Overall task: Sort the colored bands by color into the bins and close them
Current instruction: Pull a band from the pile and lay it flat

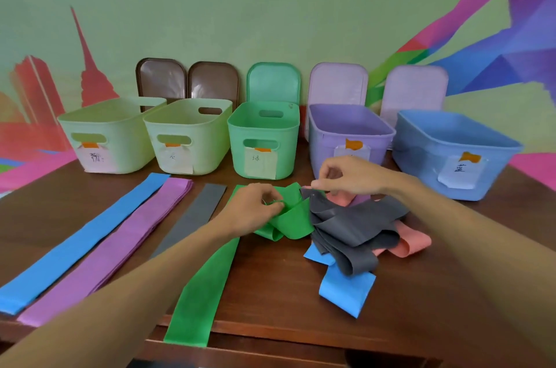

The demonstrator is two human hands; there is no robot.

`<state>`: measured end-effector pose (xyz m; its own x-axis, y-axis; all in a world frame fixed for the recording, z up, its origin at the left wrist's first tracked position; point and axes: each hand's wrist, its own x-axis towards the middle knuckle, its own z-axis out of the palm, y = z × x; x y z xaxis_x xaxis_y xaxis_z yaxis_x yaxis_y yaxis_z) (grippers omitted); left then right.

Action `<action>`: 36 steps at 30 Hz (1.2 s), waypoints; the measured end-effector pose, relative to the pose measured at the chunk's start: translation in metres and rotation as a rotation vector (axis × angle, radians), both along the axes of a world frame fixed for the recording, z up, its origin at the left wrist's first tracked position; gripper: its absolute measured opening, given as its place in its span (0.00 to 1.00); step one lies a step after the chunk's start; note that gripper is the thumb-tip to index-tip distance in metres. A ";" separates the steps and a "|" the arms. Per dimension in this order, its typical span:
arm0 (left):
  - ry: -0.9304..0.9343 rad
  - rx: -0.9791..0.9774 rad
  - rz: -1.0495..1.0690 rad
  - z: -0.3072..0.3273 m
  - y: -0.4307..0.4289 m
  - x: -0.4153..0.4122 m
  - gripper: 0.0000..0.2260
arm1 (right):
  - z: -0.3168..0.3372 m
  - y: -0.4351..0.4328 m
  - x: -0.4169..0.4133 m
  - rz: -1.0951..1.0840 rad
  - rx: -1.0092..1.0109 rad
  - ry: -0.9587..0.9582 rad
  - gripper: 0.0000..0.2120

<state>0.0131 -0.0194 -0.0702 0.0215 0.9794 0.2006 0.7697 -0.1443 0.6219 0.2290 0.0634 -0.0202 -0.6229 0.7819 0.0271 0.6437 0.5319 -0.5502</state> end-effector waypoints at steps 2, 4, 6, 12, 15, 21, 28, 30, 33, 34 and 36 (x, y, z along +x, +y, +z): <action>-0.014 0.000 0.000 0.003 -0.001 0.002 0.05 | 0.002 -0.007 0.001 0.037 -0.116 -0.109 0.20; -0.029 -0.010 -0.007 0.006 -0.003 0.004 0.04 | 0.001 -0.008 0.000 0.088 -0.073 -0.253 0.19; -0.014 -0.037 -0.025 0.010 -0.005 0.005 0.03 | 0.001 -0.008 -0.002 0.119 -0.043 -0.288 0.12; -0.048 -0.076 -0.041 0.025 -0.011 0.005 0.07 | 0.022 -0.016 0.002 0.104 -0.017 -0.199 0.04; -0.090 -0.017 -0.033 0.036 -0.013 0.014 0.11 | 0.034 -0.016 0.006 0.059 0.030 -0.025 0.05; -0.472 0.055 -0.010 0.063 -0.009 0.041 0.13 | 0.062 -0.023 0.013 -0.033 0.080 0.282 0.03; -0.641 0.194 0.001 0.081 -0.001 0.061 0.03 | 0.074 -0.027 0.030 -0.067 0.090 0.390 0.03; -0.637 0.241 0.014 0.085 0.000 0.064 0.04 | 0.075 -0.028 0.037 -0.067 0.092 0.392 0.03; -0.579 0.273 -0.022 0.093 0.002 0.072 0.06 | 0.076 -0.033 0.044 -0.049 0.090 0.382 0.04; -0.553 0.276 -0.031 0.096 0.004 0.075 0.06 | 0.077 -0.033 0.045 -0.046 0.094 0.408 0.04; -0.529 0.281 -0.042 0.103 0.008 0.080 0.06 | 0.081 -0.033 0.045 -0.054 0.130 0.473 0.06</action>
